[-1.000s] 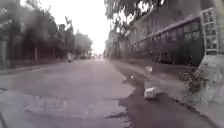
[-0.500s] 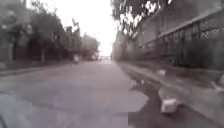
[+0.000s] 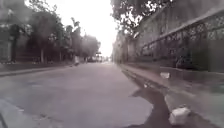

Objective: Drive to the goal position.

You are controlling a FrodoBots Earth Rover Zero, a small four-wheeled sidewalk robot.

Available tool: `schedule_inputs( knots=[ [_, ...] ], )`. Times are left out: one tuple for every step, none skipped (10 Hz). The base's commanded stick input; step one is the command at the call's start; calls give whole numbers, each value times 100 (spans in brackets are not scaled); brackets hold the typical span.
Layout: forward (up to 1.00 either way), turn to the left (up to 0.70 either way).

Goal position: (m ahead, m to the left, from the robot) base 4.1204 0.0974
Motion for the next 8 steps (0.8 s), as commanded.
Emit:
schedule_inputs(
  knots=[
    [100,0],
    [100,0],
    [100,0],
    [100,0],
    [100,0],
    [100,0],
    [100,0],
    [100,0]
  ],
)
